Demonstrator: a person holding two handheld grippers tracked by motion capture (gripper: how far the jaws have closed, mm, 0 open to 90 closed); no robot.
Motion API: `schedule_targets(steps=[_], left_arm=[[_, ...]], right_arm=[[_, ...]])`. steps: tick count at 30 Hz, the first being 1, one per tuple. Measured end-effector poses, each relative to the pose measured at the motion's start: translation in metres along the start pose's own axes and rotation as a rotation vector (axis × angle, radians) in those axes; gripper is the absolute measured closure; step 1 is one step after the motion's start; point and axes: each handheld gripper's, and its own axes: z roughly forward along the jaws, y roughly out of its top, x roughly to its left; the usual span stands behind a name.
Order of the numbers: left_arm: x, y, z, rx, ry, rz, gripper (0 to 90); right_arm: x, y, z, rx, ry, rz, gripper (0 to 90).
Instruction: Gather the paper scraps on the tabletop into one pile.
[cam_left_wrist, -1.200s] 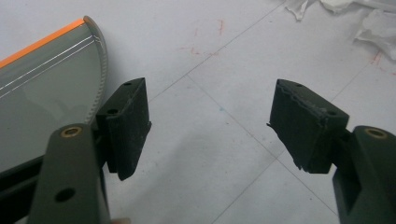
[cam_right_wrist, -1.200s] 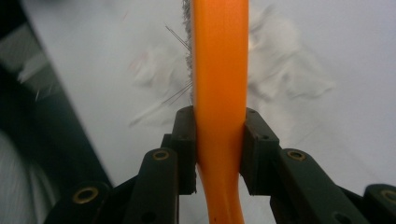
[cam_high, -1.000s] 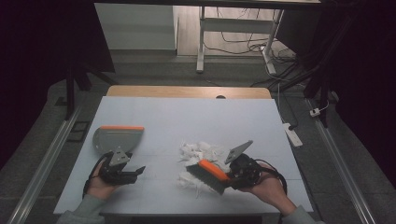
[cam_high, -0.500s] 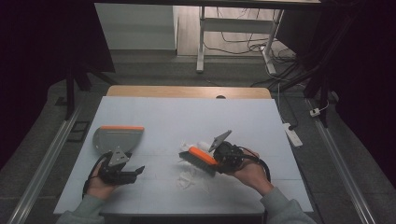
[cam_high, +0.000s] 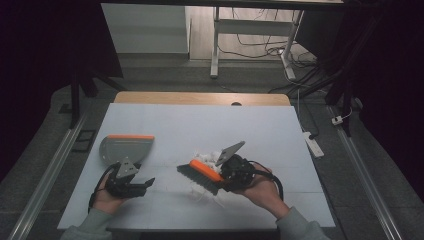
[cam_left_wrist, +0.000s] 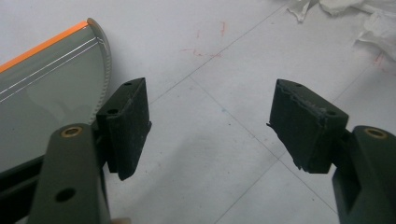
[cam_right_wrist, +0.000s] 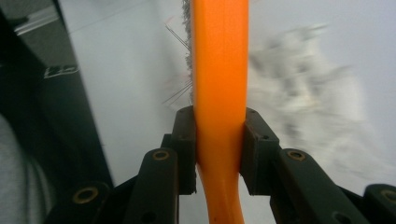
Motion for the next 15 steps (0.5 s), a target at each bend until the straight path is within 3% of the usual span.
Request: schedule_targets(steps=[7,10,12,13,15], left_arm=[[0.001,0.000,0.000,-0.005,-0.002,-0.005,29.7],[0.001,0.000,0.000,0.000,-0.002,-0.001,29.7],[0.001,0.000,0.000,-0.001,-0.002,-0.002,29.7],[0.001,0.000,0.000,-0.001,-0.002,-0.002,29.7],[0.001,-0.001,0.000,0.000,-0.002,-0.004,29.7]], right_arm=[[0.017,0.012,0.037,0.126,0.050,-0.007,70.0],[0.016,0.016,0.045,0.135,0.027,-0.021,70.0],[0.010,0.019,0.047,0.143,-0.028,-0.024,70.0],[0.006,0.019,0.048,0.145,-0.065,-0.011,69.9],[-0.008,0.019,0.047,0.120,-0.068,0.035,70.0]])
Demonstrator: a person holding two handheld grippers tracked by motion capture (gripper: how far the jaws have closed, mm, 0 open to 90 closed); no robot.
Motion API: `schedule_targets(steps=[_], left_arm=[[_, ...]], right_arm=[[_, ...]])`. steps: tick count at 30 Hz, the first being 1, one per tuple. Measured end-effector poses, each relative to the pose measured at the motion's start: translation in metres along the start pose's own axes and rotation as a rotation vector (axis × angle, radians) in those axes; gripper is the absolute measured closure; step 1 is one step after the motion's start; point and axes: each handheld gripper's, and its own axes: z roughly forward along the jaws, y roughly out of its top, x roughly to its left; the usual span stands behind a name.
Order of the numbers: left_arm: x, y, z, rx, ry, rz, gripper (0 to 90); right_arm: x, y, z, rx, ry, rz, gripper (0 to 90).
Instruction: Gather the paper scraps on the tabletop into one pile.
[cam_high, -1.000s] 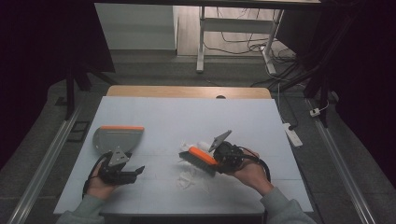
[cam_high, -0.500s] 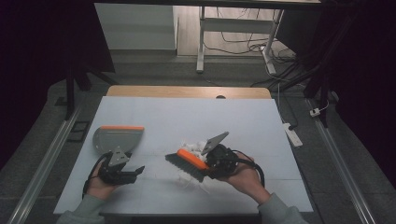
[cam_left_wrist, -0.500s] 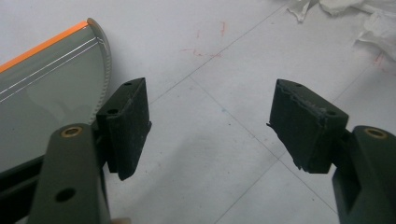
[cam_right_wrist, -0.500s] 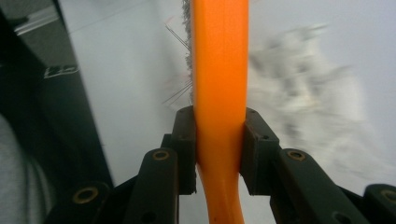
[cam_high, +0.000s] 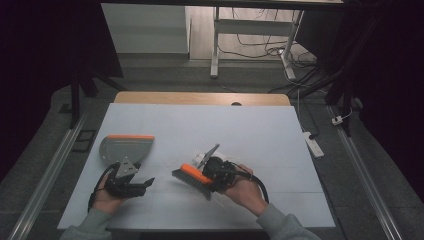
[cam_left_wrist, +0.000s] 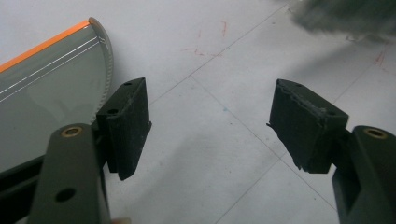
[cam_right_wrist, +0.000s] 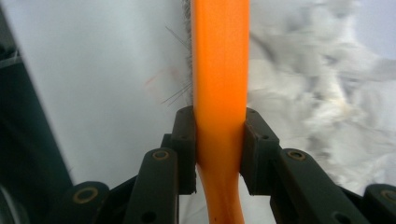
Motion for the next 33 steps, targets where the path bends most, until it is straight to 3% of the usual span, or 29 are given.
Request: schedule_targets(steps=[2,6,12,14,20,22,24,28,33], left_arm=[[0.000,0.000,0.000,0.000,0.000,0.000,29.7],[0.001,0.000,0.000,0.002,0.003,0.001,29.7],[-0.001,0.000,0.000,0.004,0.006,0.008,29.7],[-0.001,0.000,0.000,0.004,0.006,0.007,29.7],[-0.001,0.000,0.000,0.003,0.007,0.005,29.7],[-0.001,0.000,0.001,0.003,0.007,0.006,29.7],[-0.001,0.000,0.001,0.004,0.006,0.007,29.7],[-0.001,0.000,0.001,0.004,0.007,0.007,29.6],[0.000,0.000,0.000,0.004,0.006,0.005,29.7]], right_arm=[[-0.009,-0.002,-0.004,-0.025,-0.033,0.020,70.0],[-0.017,-0.008,-0.025,-0.102,-0.021,0.056,70.0],[-0.012,-0.020,-0.055,-0.125,-0.018,0.010,70.0],[-0.009,-0.026,-0.058,-0.110,0.016,-0.011,70.0],[0.016,-0.042,-0.040,0.020,0.107,-0.083,70.0],[0.023,-0.044,-0.032,0.060,0.107,-0.113,70.0],[0.026,-0.045,-0.027,0.085,0.072,-0.144,70.0],[0.018,-0.038,-0.023,0.098,0.008,-0.174,70.0],[-0.003,-0.029,-0.017,0.085,-0.009,-0.149,69.9]])
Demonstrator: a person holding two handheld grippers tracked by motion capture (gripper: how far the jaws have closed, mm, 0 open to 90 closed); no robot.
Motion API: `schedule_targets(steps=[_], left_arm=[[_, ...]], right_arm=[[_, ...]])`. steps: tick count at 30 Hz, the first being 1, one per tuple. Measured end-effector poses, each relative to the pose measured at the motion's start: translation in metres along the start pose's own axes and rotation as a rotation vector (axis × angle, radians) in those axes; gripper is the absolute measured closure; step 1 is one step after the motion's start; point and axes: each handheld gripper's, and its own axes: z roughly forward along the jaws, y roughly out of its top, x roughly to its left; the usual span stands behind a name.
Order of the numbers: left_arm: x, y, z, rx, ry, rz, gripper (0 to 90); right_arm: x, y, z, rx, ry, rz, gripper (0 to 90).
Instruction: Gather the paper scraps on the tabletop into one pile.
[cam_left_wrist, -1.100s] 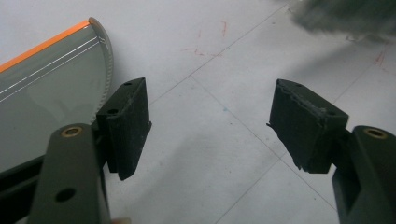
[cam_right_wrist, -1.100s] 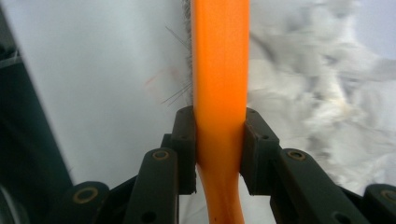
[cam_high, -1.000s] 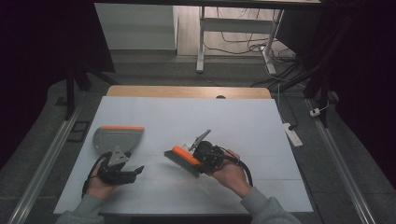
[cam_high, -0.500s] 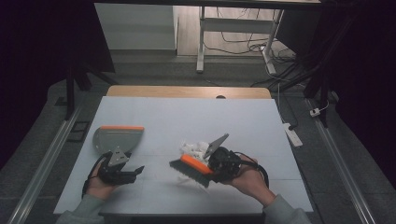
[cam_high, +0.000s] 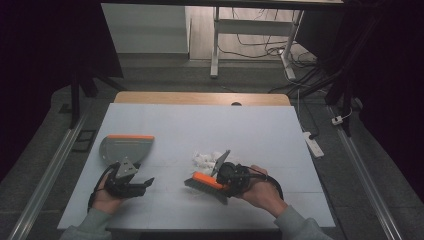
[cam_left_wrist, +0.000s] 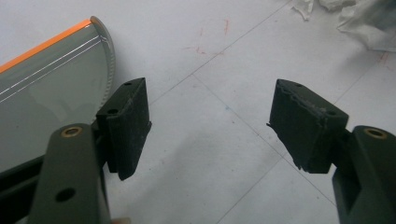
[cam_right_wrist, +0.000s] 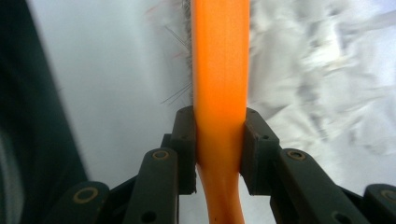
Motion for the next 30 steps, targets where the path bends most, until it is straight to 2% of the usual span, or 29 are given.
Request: schedule_targets(steps=[3,6,13,21,26,30], left_arm=[[0.000,0.000,0.000,0.000,0.001,0.001,29.7],[0.000,0.000,-0.001,-0.001,0.001,0.000,29.7],[-0.001,0.000,0.000,0.001,0.003,0.006,29.7],[-0.001,0.000,0.000,0.001,0.003,0.002,29.6],[-0.001,0.000,-0.001,0.001,0.004,0.002,29.6],[-0.001,0.000,0.000,-0.001,0.004,0.002,29.7]], right_arm=[[-0.009,0.003,0.000,-0.026,-0.040,0.000,70.0],[-0.013,0.003,-0.004,-0.059,-0.054,0.012,70.0],[-0.013,-0.011,-0.034,-0.197,-0.069,0.055,70.0],[-0.030,-0.033,-0.054,-0.303,-0.112,0.164,70.0],[-0.038,-0.046,-0.059,-0.347,-0.143,0.245,70.0],[-0.043,-0.058,-0.059,-0.361,-0.157,0.285,70.0]])
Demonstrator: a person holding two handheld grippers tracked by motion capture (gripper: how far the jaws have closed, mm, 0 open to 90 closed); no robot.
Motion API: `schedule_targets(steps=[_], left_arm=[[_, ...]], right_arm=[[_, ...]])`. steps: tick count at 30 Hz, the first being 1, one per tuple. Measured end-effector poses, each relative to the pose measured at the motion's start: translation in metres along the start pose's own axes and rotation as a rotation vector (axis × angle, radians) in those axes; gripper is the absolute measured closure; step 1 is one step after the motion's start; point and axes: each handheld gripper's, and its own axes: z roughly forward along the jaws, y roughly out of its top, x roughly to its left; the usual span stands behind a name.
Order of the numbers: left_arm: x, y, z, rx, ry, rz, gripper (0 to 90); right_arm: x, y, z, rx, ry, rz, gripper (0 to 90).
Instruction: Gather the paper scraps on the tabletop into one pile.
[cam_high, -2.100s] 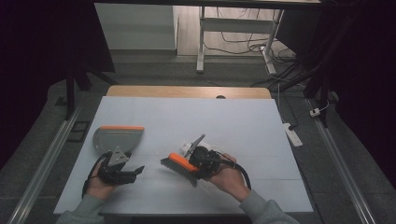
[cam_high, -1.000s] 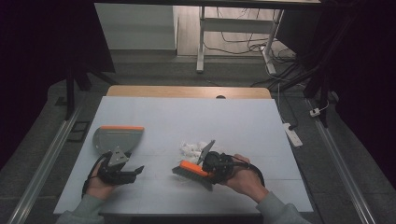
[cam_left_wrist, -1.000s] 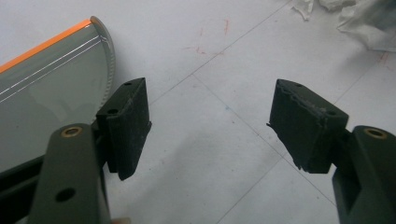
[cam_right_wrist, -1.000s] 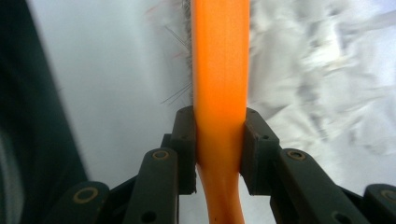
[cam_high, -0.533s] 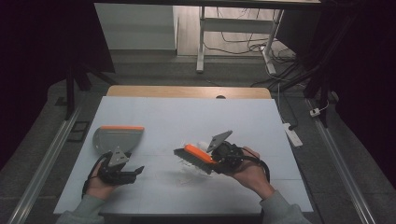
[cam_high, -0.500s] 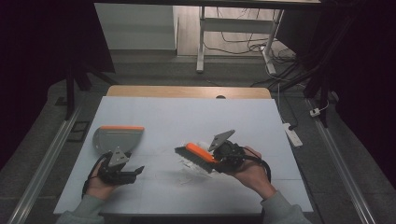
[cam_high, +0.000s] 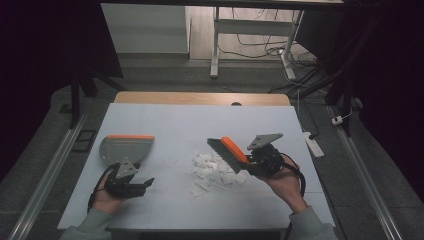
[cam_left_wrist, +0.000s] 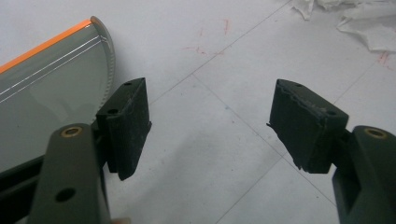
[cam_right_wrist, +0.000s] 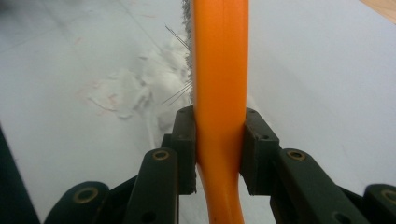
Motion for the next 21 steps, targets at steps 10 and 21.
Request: schedule_targets(steps=[10,21], left_arm=[[0.000,0.000,0.000,0.002,0.003,-0.001,29.6],[0.000,-0.001,-0.001,-0.009,0.005,-0.012,29.6]], right_arm=[[-0.021,-0.033,-0.004,-0.031,-0.057,0.095,69.9],[-0.037,-0.075,-0.013,-0.051,-0.139,0.171,69.9]])
